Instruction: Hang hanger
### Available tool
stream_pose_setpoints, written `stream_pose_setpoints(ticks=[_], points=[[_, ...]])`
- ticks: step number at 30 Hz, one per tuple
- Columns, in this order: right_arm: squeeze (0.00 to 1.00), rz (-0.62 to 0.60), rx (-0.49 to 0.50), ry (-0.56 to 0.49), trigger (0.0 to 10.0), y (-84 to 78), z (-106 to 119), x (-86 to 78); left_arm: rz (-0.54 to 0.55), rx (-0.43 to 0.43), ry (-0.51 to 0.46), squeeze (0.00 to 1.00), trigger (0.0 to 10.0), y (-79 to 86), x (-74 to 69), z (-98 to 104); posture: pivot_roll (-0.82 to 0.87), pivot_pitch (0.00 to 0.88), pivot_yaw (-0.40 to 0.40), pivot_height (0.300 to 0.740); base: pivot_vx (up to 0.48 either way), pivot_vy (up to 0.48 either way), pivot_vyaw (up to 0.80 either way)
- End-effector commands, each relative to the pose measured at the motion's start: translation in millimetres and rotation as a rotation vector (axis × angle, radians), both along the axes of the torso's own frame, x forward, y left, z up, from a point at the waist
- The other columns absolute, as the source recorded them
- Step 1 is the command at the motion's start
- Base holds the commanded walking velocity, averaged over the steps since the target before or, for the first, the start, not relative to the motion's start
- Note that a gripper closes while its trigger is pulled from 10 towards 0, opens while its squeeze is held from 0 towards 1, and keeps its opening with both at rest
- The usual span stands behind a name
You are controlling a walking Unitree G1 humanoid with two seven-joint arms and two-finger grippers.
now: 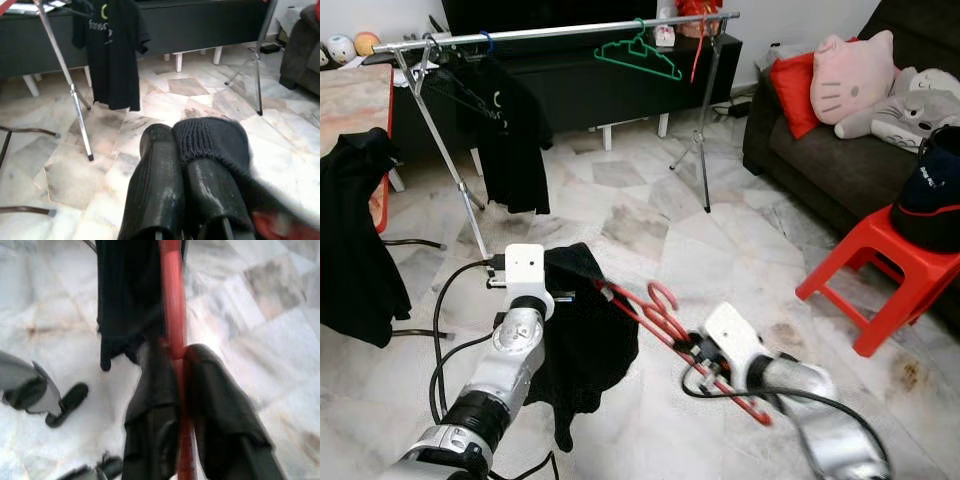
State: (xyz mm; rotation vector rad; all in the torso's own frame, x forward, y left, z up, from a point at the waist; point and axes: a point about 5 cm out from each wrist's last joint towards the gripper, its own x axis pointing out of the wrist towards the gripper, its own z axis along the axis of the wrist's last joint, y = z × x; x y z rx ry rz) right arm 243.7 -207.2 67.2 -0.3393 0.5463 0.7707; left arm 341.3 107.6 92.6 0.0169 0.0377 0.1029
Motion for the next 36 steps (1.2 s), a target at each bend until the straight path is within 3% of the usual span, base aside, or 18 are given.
stream_pose_setpoints(ticks=[1, 6, 12, 14, 15, 16, 18, 19, 20, 21, 22, 23, 26, 27, 28, 30, 32, 36], points=[[0.0, 0.064, 0.02, 0.016, 0.0, 4.0, 5, -4.5, 0.012, -0.01, -0.052, 0.0, 0.0, 0.1, 2.1, 10, -0.12, 0.0, -0.052, 0.74, 0.0, 0.0, 0.0], [0.0, 0.192, 0.043, 0.095, 0.0, 5.4, 6, -24.4, -0.017, -0.002, -0.032, 0.0, 0.0, -3.3, 1.9, 6, -0.13, 0.0, -0.052, 0.74, 0.0, 0.0, 0.0], [0.0, 0.212, 0.133, 0.054, 0.0, 10.6, 20, -26.7, -0.031, 0.033, 0.017, 0.0, 0.0, -3.8, -0.2, -3, -0.13, 0.0, -0.05, 0.74, 0.0, 0.0, 0.0], [0.0, 0.131, 0.174, -0.027, 0.0, 8.2, 26, -17.8, -0.015, 0.044, 0.038, 0.0, 0.0, 0.2, -0.7, -6, -0.13, 0.0, -0.05, 0.74, 0.0, 0.0, 0.0], [0.0, -0.008, 0.22, -0.108, 0.0, 1.0, 31, -6.3, 0.009, 0.052, 0.054, 0.0, 0.0, 7.3, -1.0, -9, -0.13, 0.0, -0.049, 0.74, 0.0, 0.0, 0.0], [0.0, -0.008, 0.22, -0.108, 0.0, 1.0, 31, -6.3, 0.009, 0.052, 0.054, 0.0, 0.0, 7.3, -1.0, -9, -0.13, 0.0, -0.049, 0.74, 0.0, 0.0, 0.0], [0.0, -0.144, 0.308, -0.145, 0.0, -6.2, 34, 0.0, 0.032, 0.065, 0.07, 0.0, 0.0, 15.2, -1.8, -12, -0.13, 0.0, -0.049, 0.74, 0.0, 0.0, 0.0], [0.0, -0.186, 0.32, -0.176, 0.0, -8.6, 35, 1.6, 0.04, 0.063, 0.073, 0.0, 2.4, 18.0, -2.1, -13, -0.13, 0.0, -0.046, 0.74, 0.0, 0.0, 0.0], [0.0, -0.186, 0.32, -0.176, 0.0, -8.6, 35, 1.6, 0.04, 0.063, 0.073, 0.0, 2.4, 18.0, -2.1, -13, -0.13, 0.0, -0.046, 0.74, 0.0, 0.0, 0.0], [0.0, -0.261, 0.381, -0.2, 0.0, -12.0, 35, 1.2, 0.057, 0.066, 0.08, 0.0, 6.7, 24.1, -2.8, -14, -0.13, 0.0, -0.046, 0.74, 0.0, 0.0, 0.0], [0.0, -0.261, 0.381, -0.2, 0.0, -12.0, 35, 1.2, 0.057, 0.066, 0.08, 0.0, 6.7, 24.1, -2.8, -14, -0.13, 0.0, -0.046, 0.74, 0.0, 0.0, 0.0], [0.0, -0.351, 0.437, -0.21, 0.0, -16.0, 30, -2.5, 0.067, 0.071, 0.086, 0.0, 10.0, 30.6, -4.0, -16, -0.13, 0.0, -0.043, 0.74, 0.0, 0.0, 0.0], [0.0, -0.394, 0.448, -0.214, 0.0, -17.9, 23, -7.4, 0.068, 0.074, 0.088, 0.0, 10.0, 33.8, -5.0, -17, -0.13, 0.0, -0.038, 0.74, 0.0, 0.0, 0.0], [0.0, -0.425, 0.438, -0.208, 4.4, -20.2, 19, -8.1, 0.066, 0.074, 0.087, 0.0, 10.0, 34.3, -5.6, -17, -0.13, 0.0, -0.036, 0.74, 0.0, 0.0, 0.0], [0.0, -0.473, 0.428, -0.203, 10.0, -24.1, 12, -8.4, 0.061, 0.072, 0.085, 0.0, 10.0, 34.4, -6.2, -18, -0.13, 0.0, -0.036, 0.74, 0.0, 0.0, 0.0], [0.0, -0.638, 0.393, -0.191, 10.0, -40.5, -7, -7.4, 0.041, 0.061, 0.065, 0.0, 10.0, 33.4, -7.8, -16, -0.13, 0.0, -0.035, 0.74, 0.0, 0.0, 0.0], [0.0, -0.687, 0.385, -0.184, 10.0, -45.7, -12, -7.5, 0.036, 0.059, 0.057, 0.0, 10.0, 33.1, -8.3, -15, -0.13, 0.0, -0.035, 0.74, 0.0, 0.0, 0.0], [0.0, -0.988, 0.265, -0.133, 10.0, -77.8, -48, -17.2, 0.017, 0.044, 0.023, 0.0, 10.0, 31.1, -11.4, -13, -0.12, 0.0, -0.029, 0.74, 0.0, 0.0, 0.0]])
